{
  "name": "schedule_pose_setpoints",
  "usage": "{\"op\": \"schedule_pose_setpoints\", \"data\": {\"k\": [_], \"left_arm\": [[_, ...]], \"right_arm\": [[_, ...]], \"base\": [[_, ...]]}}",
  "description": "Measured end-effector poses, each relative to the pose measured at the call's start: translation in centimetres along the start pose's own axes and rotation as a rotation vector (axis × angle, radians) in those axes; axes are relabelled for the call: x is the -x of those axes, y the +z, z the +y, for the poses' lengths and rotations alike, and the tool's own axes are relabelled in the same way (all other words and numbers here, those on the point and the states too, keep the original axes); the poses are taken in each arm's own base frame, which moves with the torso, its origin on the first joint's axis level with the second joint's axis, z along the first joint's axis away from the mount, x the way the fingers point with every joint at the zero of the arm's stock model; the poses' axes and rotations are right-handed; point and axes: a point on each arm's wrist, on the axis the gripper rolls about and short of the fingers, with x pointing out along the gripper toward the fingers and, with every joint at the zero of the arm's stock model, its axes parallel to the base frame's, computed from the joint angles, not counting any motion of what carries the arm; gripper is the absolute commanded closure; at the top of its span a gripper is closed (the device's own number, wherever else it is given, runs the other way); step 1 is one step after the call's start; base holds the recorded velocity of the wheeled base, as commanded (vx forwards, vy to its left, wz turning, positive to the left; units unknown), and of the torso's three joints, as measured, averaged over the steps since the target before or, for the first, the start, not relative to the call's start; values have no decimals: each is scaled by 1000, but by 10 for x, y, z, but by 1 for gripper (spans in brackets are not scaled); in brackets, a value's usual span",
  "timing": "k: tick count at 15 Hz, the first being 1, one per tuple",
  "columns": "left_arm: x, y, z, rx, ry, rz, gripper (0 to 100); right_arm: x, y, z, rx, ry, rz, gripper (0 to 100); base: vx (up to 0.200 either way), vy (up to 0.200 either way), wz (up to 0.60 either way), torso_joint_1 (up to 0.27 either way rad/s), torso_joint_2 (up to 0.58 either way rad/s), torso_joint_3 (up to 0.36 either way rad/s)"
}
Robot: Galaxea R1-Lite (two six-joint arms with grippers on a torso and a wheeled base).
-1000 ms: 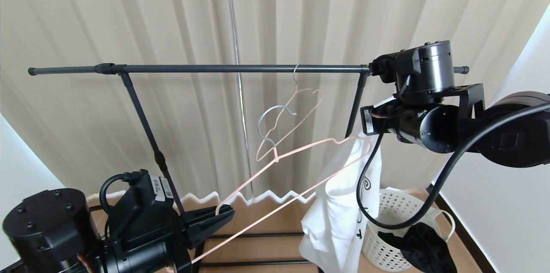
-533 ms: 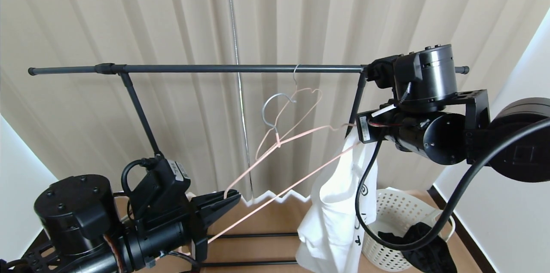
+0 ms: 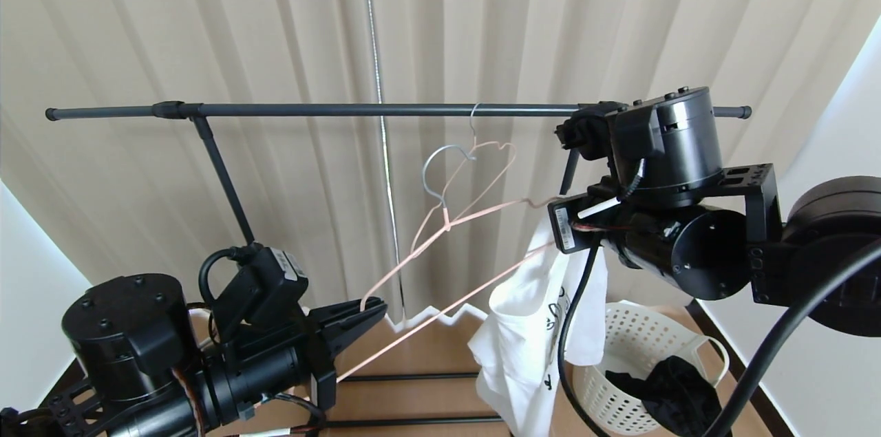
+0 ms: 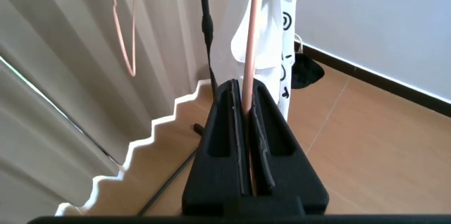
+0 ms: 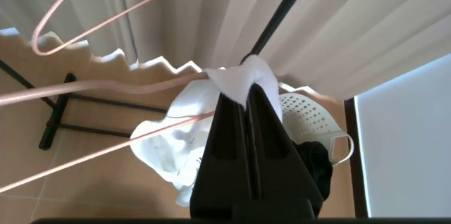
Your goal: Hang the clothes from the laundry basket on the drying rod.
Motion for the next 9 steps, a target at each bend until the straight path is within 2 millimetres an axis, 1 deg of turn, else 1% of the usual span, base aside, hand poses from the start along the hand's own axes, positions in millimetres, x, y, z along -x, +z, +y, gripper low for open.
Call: {"op": "schedule_pose_setpoints", "data": {"k": [4, 6, 9], "left_arm": [[2, -2, -6, 0, -31, 8, 100], [1, -1, -8, -3, -53, 0, 100], [0, 0, -9, -2, -101, -9, 100]], "right_arm": [[6, 2, 3, -11, 20, -16, 100], [12, 6, 5, -45, 43, -72, 100], [18, 3, 11, -44, 73, -90, 100]], "base": [[0, 0, 0, 0, 0, 0], [0, 0, 0, 0, 0, 0], [0, 0, 0, 0, 0, 0]]}}
